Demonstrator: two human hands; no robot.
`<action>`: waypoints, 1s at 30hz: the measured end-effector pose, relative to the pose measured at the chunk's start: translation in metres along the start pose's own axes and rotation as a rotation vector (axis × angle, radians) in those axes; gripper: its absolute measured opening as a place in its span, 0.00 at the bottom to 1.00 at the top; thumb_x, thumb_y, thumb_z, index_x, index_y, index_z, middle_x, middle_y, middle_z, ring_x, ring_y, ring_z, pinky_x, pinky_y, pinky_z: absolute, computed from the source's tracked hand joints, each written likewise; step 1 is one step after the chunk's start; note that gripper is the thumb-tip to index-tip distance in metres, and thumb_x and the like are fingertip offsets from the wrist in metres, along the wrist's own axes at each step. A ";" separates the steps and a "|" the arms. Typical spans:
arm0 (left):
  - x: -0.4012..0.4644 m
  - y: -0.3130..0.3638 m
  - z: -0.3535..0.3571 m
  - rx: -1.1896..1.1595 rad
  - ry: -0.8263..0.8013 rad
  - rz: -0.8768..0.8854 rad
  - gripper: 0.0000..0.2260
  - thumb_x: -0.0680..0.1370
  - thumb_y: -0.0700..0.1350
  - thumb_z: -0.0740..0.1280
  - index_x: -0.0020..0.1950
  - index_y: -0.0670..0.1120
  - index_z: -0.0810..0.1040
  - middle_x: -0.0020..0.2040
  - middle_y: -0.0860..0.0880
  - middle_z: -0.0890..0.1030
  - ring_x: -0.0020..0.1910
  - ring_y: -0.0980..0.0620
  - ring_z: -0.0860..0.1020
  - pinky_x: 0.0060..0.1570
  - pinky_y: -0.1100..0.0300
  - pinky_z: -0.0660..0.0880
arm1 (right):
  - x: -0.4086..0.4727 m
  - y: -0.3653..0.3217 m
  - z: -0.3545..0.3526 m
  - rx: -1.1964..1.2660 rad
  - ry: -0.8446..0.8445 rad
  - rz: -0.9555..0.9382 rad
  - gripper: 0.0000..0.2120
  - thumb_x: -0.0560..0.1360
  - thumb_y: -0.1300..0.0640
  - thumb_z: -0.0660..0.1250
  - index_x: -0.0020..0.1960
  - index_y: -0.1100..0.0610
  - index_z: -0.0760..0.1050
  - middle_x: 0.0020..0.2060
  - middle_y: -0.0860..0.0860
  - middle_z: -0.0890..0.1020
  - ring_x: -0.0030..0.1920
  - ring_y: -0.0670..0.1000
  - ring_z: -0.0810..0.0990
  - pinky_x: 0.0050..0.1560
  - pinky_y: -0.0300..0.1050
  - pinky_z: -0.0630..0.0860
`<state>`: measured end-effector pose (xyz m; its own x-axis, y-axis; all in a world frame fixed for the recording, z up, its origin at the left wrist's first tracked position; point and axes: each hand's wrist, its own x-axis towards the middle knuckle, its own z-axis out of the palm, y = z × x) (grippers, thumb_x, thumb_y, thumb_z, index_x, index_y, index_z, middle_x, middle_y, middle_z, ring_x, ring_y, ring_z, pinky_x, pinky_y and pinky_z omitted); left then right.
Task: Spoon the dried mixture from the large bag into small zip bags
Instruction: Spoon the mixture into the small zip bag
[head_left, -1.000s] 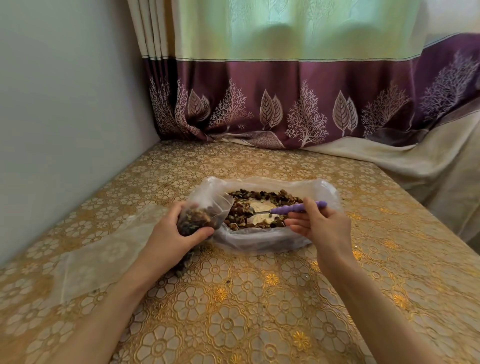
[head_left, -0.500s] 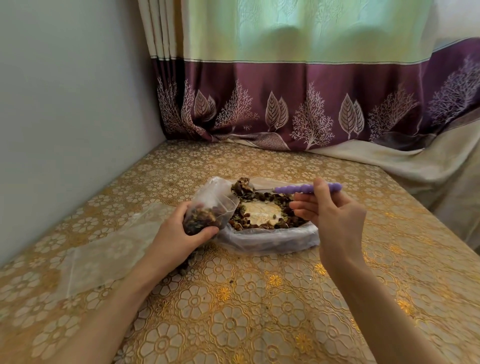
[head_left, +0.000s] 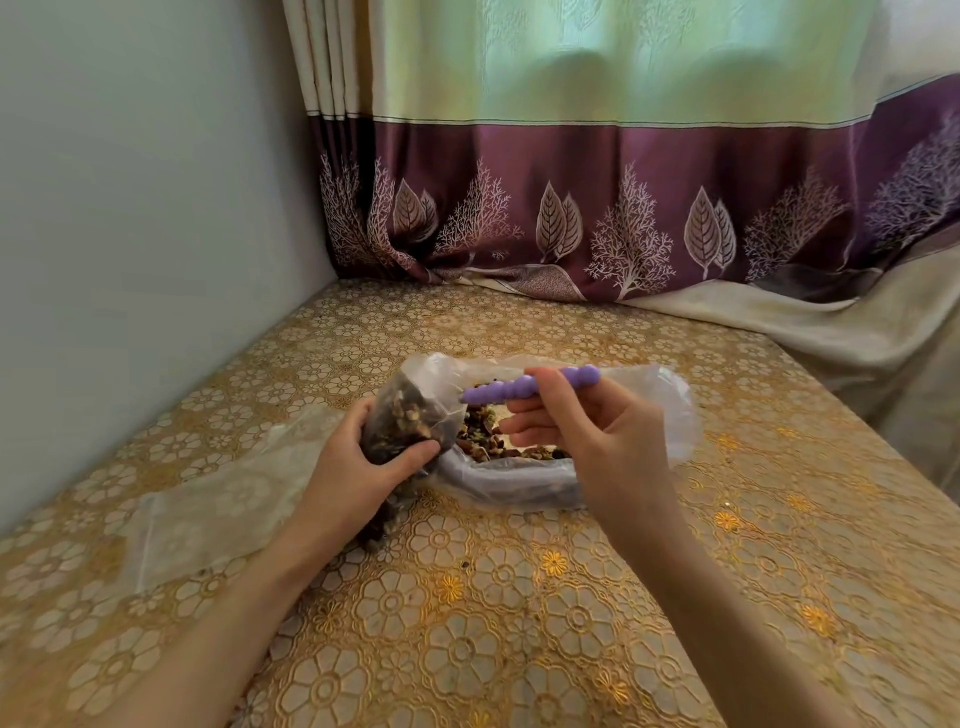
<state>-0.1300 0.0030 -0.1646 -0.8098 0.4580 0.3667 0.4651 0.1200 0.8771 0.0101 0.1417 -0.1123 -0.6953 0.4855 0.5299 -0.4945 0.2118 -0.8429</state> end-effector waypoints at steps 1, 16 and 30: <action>0.000 0.000 0.000 -0.011 0.004 -0.002 0.21 0.61 0.54 0.73 0.51 0.56 0.72 0.47 0.58 0.79 0.43 0.70 0.76 0.38 0.73 0.74 | 0.001 0.000 -0.001 -0.001 0.001 -0.003 0.08 0.77 0.60 0.63 0.43 0.54 0.79 0.34 0.49 0.85 0.35 0.49 0.83 0.37 0.36 0.79; 0.000 -0.003 0.002 -0.050 0.088 0.007 0.20 0.67 0.47 0.73 0.56 0.50 0.73 0.47 0.57 0.77 0.42 0.71 0.76 0.36 0.71 0.76 | 0.006 0.010 -0.023 0.072 0.388 0.032 0.09 0.79 0.59 0.61 0.43 0.59 0.78 0.37 0.54 0.85 0.35 0.51 0.82 0.36 0.38 0.79; 0.002 0.000 -0.005 -0.050 0.262 0.048 0.17 0.63 0.58 0.70 0.49 0.58 0.72 0.48 0.57 0.77 0.47 0.63 0.76 0.44 0.64 0.73 | 0.010 0.039 -0.038 -0.407 0.384 0.075 0.13 0.78 0.55 0.63 0.36 0.51 0.77 0.33 0.47 0.84 0.31 0.50 0.82 0.35 0.47 0.80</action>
<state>-0.1331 -0.0001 -0.1622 -0.8551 0.2174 0.4708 0.4926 0.0572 0.8684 0.0035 0.1869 -0.1432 -0.4434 0.7696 0.4595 -0.1576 0.4377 -0.8852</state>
